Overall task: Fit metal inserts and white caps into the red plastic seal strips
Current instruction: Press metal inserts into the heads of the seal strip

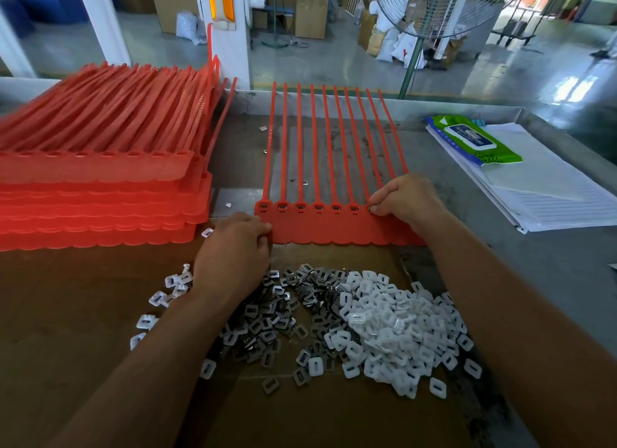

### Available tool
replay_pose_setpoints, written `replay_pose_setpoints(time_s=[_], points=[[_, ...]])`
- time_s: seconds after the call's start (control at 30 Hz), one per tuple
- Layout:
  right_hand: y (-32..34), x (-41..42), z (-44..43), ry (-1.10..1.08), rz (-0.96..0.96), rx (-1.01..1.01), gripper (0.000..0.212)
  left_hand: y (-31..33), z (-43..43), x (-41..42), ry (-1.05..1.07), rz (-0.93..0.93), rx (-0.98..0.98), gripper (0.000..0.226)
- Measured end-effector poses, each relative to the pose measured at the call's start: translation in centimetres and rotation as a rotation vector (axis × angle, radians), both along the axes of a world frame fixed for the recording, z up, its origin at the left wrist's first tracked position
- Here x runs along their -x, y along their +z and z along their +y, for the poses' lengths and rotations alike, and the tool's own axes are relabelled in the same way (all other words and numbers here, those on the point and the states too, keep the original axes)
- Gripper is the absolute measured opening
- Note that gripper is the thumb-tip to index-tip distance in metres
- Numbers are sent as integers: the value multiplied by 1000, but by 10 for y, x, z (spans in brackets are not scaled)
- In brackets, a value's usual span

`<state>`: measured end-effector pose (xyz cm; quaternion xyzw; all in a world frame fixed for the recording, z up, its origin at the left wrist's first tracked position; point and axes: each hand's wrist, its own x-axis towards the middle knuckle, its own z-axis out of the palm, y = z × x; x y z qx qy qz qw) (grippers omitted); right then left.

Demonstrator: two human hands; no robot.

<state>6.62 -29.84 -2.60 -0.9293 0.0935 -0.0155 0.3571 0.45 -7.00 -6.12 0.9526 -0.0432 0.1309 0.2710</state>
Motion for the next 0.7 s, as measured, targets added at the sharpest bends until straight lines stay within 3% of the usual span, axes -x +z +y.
replay_pose_setpoints(time_s=[0.3, 0.6, 0.7], points=[[1, -5, 6, -93, 55, -22, 19, -2, 1, -2, -7, -7, -2, 25], [1, 0, 1, 13, 39, 66, 17, -1, 1, -1, -6, -16, -3, 25], [3, 3, -1, -41, 39, -115, 15, -1, 1, -1, -5, -7, -4, 26]])
